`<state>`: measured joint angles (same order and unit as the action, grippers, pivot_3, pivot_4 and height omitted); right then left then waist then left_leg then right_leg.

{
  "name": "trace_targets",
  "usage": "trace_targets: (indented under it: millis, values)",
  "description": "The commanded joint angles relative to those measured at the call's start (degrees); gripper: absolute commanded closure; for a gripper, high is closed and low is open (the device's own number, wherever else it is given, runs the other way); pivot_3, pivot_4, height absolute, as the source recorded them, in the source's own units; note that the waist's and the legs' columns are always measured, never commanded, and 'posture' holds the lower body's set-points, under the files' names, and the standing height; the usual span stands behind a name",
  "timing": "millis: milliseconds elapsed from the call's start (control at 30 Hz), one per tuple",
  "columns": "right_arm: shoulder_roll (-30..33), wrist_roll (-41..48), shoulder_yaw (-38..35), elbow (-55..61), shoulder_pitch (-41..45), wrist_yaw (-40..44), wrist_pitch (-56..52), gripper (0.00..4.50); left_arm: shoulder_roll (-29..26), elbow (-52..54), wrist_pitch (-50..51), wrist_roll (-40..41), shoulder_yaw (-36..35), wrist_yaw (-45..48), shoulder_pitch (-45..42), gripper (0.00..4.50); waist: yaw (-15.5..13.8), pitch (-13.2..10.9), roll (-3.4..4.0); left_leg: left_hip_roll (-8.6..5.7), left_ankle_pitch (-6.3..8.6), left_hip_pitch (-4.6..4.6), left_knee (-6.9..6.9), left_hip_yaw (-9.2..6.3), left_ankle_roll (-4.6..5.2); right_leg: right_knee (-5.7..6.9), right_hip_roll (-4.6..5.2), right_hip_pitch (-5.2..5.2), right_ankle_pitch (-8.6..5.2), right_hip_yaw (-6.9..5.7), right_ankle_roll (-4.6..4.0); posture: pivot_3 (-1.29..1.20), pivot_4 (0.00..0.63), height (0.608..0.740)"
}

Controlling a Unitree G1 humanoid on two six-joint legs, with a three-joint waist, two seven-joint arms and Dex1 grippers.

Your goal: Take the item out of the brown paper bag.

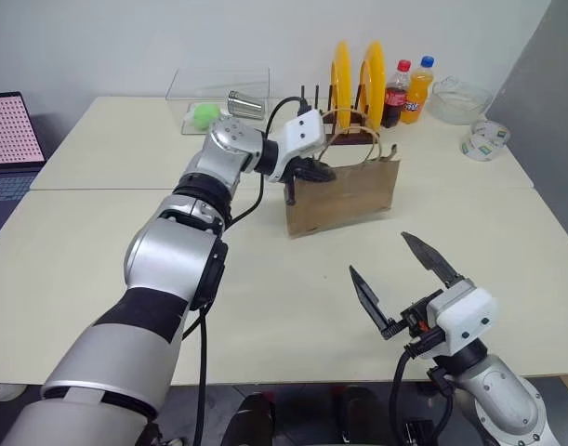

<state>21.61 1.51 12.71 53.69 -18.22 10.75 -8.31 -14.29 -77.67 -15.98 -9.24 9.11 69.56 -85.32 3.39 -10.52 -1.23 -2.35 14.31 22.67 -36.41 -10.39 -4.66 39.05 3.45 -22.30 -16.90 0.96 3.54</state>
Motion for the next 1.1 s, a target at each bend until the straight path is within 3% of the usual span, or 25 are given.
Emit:
trace_targets:
  millis: [33, 233, 333, 567, 1100]
  values:
    - [-1.08, -1.42, 0.68, 6.31, 1.12, -0.51, 0.39, 0.0, 0.6, 0.27, -2.04, -1.83, -0.11, -2.35, -2.24, 4.48, 0.0, 0.0, 0.0, 0.0, 0.0, -0.01, 0.0, 0.0, 0.0, 0.0, 0.0, 0.0, 0.01, 0.0, -0.02, 0.0, 0.15, 0.74]
    - [-2.37, -2.87, 1.18, 6.31, 1.92, -0.2, -0.68, 0.0, 0.73, -0.19, -3.4, -5.62, 0.77, -4.2, -1.71, 4.48, -0.03, 0.0, 0.0, 0.0, 0.0, -0.01, 0.0, 0.0, 0.0, 0.01, 0.0, 0.0, 0.03, 0.01, -0.05, 0.0, 0.15, 0.74]
    - [-2.78, -3.63, 1.18, 6.31, 2.41, 0.1, -1.48, 0.0, 0.43, -0.27, -4.14, -6.59, 0.51, -4.77, -1.59, 3.8, -0.05, 0.0, 0.0, 0.0, 0.0, -0.01, 0.0, 0.0, 0.0, 0.01, 0.0, 0.0, 0.03, 0.0, -0.05, 0.0, 0.15, 0.74]
    - [-2.9, -3.99, 0.3, 6.19, 4.21, 1.22, -4.11, 0.0, -1.1, -0.19, -5.45, -6.5, -0.9, -5.16, -1.73, 1.7, -0.04, 0.0, 0.0, 0.0, 0.0, -0.05, -0.01, 0.0, 0.0, 0.03, 0.0, 0.03, 0.03, 0.0, -0.06, 0.0, 0.15, 0.74]
    - [-2.04, -2.47, -3.54, 1.04, 9.16, 5.02, -4.86, 0.0, -11.18, 1.44, -4.81, -0.42, -8.67, 0.78, -2.82, 1.7, 0.04, 0.01, 0.02, 0.01, 0.0, -0.07, -0.12, 0.0, -0.01, 0.12, 0.0, 0.05, 0.04, 0.0, -0.07, 0.0, 0.15, 0.74]
